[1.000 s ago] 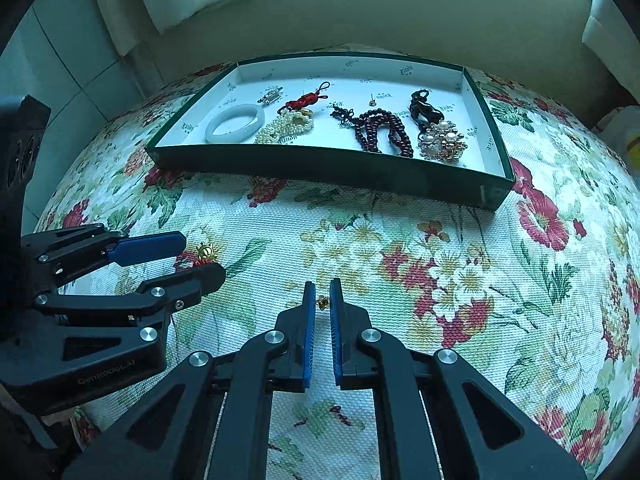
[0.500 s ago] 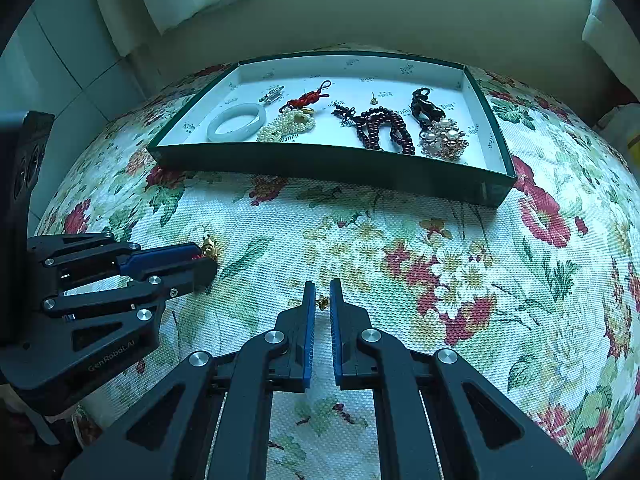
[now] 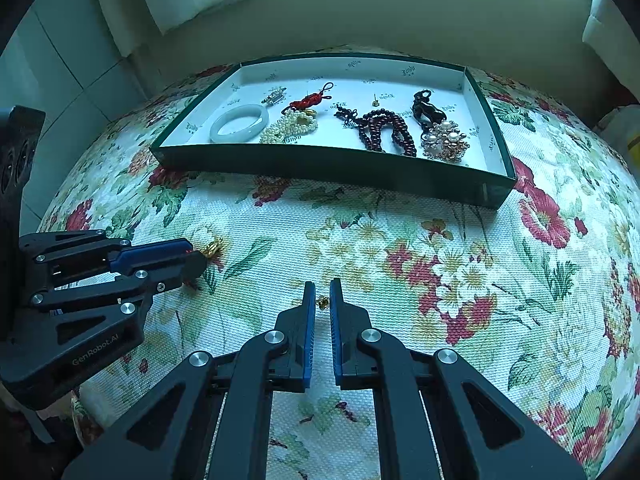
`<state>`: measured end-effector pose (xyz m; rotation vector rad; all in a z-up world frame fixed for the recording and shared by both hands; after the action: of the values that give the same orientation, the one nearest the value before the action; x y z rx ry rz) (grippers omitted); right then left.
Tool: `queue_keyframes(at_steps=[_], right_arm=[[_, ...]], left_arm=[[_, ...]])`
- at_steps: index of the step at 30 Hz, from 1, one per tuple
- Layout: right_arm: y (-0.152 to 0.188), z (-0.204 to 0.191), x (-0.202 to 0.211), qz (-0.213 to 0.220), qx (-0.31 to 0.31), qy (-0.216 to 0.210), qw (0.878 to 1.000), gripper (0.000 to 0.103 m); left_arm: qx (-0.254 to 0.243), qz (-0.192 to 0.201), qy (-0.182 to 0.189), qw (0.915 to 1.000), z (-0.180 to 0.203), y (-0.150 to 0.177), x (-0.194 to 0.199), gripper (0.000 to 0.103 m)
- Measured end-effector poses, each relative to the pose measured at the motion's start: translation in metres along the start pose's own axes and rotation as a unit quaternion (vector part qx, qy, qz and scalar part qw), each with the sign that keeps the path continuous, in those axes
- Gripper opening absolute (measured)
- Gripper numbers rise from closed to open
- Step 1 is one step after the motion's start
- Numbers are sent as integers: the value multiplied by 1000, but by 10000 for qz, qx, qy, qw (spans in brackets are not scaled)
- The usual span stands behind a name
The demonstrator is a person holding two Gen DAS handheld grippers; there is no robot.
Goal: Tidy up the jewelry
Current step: 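Move the left tool to the red flower charm and close on it, then carry the red flower charm over the green box with the left tool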
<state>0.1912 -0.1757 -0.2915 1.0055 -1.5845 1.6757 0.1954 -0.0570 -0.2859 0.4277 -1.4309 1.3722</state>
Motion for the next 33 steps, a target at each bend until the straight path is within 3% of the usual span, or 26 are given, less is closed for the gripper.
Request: queue_keyframes(at_steps=[22,33], right_arm=[[-6,-4,20,216,27,-74,9997,7],[-62,2,34,701,92,25,9975,7]], left_arm=[[9,303,-104,9995,-5,-16,26,13],[-119,780,-240,9966,-14,-74,42,13]])
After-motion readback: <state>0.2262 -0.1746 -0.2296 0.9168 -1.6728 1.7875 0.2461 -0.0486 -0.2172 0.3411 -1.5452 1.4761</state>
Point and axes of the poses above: each gripper's, at about its wrist camera, not at the fingertips, and x roughly against the way its jaws point, z to its right, y to its underside, the point moved 6 cm from there along -x, roughly the way its jaws point, and after that the axes turned 8 degrees about y, right-handed, at the moved point
